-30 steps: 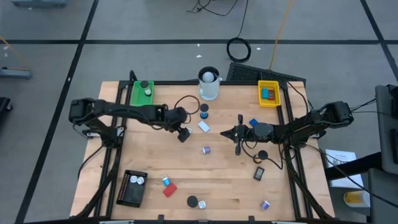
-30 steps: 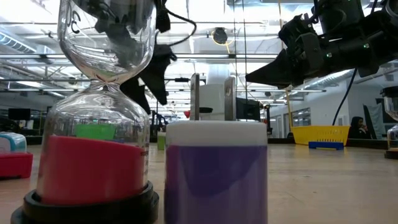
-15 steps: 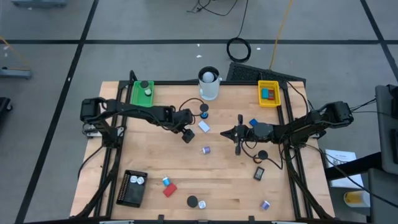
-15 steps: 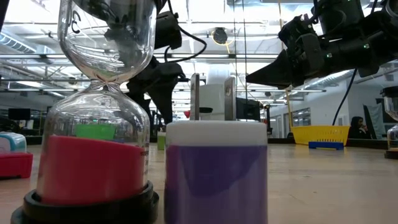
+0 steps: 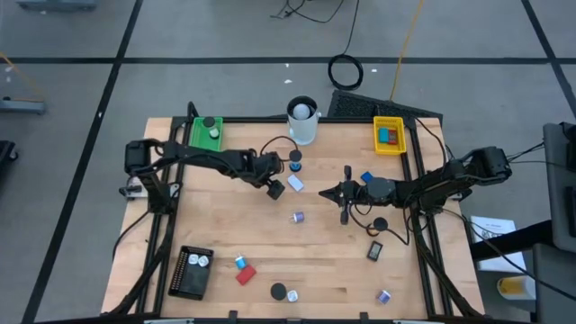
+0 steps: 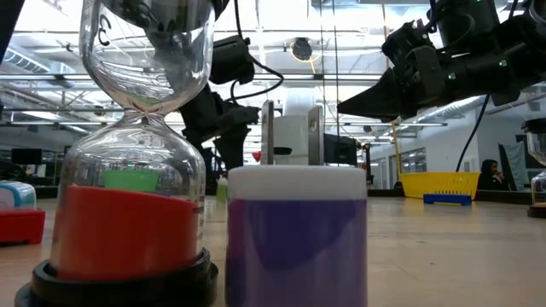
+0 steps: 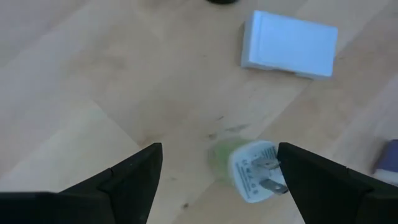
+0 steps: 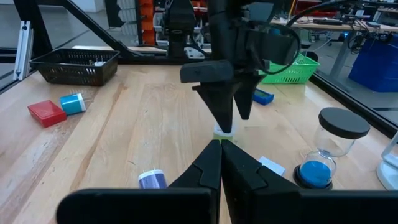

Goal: Pick & Place Office items
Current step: Put the green charger adapter into the black bin

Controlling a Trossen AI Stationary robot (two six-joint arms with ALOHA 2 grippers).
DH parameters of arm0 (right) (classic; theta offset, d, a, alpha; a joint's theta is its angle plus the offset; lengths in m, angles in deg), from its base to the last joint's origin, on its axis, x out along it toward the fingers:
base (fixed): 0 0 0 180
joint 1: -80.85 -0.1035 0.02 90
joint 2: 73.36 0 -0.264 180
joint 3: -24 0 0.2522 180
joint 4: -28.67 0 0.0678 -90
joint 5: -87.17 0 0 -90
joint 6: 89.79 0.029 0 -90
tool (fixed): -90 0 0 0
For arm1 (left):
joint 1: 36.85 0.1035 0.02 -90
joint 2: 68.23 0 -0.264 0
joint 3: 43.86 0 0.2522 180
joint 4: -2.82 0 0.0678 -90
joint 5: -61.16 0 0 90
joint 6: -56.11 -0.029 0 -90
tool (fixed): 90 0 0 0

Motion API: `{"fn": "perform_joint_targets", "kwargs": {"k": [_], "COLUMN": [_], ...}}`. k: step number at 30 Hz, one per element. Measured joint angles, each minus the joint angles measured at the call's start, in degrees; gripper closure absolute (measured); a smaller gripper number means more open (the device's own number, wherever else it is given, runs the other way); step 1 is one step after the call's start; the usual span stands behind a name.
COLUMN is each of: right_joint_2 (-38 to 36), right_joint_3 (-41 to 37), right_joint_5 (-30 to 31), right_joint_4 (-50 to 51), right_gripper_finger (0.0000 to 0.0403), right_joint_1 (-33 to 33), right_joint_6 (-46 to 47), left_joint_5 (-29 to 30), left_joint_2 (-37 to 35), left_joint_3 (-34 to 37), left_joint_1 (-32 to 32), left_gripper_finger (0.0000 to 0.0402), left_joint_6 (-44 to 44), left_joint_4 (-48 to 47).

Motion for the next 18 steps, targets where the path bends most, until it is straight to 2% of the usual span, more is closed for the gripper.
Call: {"fn": "perform_joint_targets", "kwargs": {"k": [10,15,18], "right_joint_2": [0.0,0.0,0.0], "right_joint_3": [0.0,0.0,0.0], "right_joint_5": [0.0,0.0,0.0], "right_joint_4": [0.0,0.0,0.0], "right_gripper_finger": [0.0401,0.0402,0.0401], "right_joint_1": [0.0,0.0,0.0], "right_joint_6": [-0.1,-0.1,-0.2], "left_joint_5": [-0.2,4.9,5.9], "left_joint_2": [0.3,0.3,0.3], "left_joint_3": [0.0,0.0,0.0], "left_joint_1": [-0.1,-0.1,0.0], "left_gripper_finger": [0.008,0.008,0.008], "left_joint_6": [-2.6,-10.6,-11.3], "left_joint_4": [-0.6,-0.9,-1.4]}}
